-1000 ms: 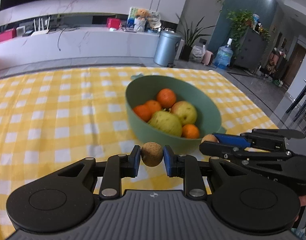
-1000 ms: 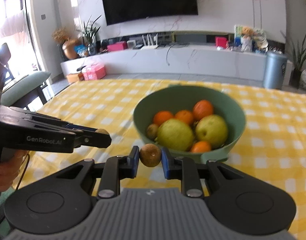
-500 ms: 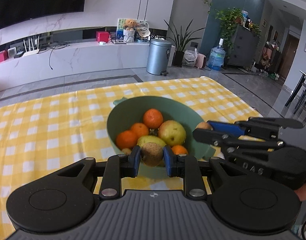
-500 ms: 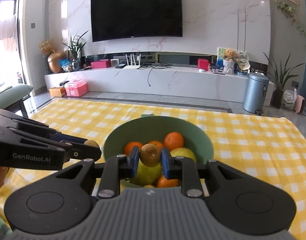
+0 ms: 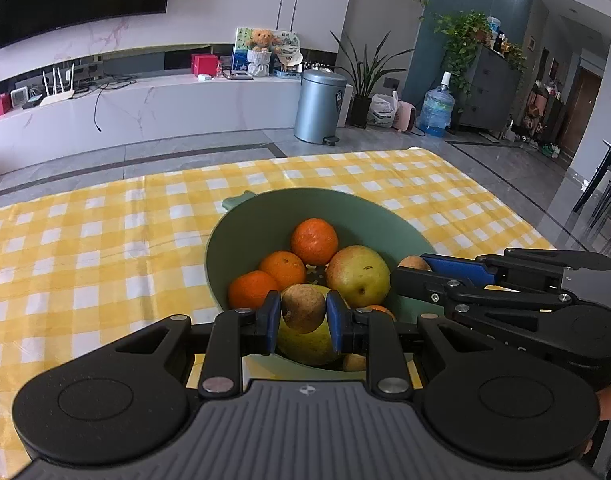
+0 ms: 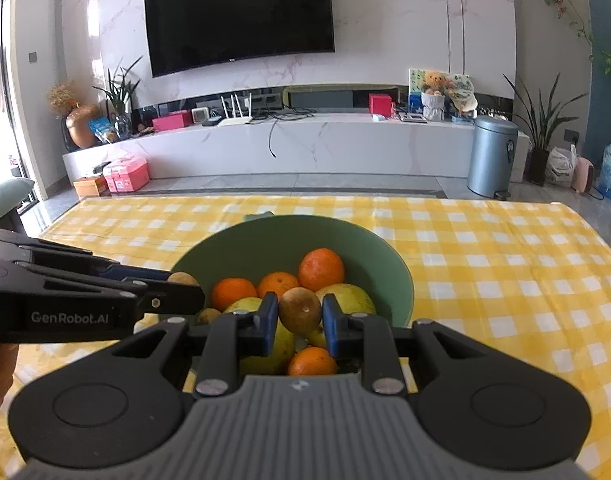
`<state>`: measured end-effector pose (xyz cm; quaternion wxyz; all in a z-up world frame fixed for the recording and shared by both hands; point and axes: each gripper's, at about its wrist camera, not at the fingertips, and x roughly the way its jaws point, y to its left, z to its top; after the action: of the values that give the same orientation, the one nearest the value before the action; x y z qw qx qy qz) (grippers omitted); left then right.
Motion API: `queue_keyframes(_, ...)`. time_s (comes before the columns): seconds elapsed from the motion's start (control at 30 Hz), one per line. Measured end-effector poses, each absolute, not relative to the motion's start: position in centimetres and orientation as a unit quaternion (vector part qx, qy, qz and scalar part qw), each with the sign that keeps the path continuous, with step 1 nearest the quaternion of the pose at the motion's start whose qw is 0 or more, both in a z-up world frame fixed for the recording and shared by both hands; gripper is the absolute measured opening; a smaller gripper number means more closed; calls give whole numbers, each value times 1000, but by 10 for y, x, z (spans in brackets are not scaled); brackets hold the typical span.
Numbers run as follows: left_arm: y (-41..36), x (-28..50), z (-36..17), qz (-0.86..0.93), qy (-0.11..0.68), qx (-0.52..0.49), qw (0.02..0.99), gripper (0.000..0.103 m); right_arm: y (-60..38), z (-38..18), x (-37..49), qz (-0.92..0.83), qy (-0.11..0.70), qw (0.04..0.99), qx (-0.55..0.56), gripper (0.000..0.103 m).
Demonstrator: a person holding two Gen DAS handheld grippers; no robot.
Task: Organize fruits
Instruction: 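Carry both brown fruits over the green bowl and lower them inside, then move both tools back to the cucumber and red tomato on the cloth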
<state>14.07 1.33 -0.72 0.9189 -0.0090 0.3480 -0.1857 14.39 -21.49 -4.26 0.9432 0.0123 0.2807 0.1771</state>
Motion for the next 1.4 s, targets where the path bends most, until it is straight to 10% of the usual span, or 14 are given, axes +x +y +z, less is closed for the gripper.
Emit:
queue_keyframes(0.97,11,153,-29,-192,357,0,914,27,-193,-69,171,171,333,927,-20,20)
queue_keyframes(1.4,19,143,-13,-194,328,-20,924,51,-205,-62,163,167,305,938,3,38)
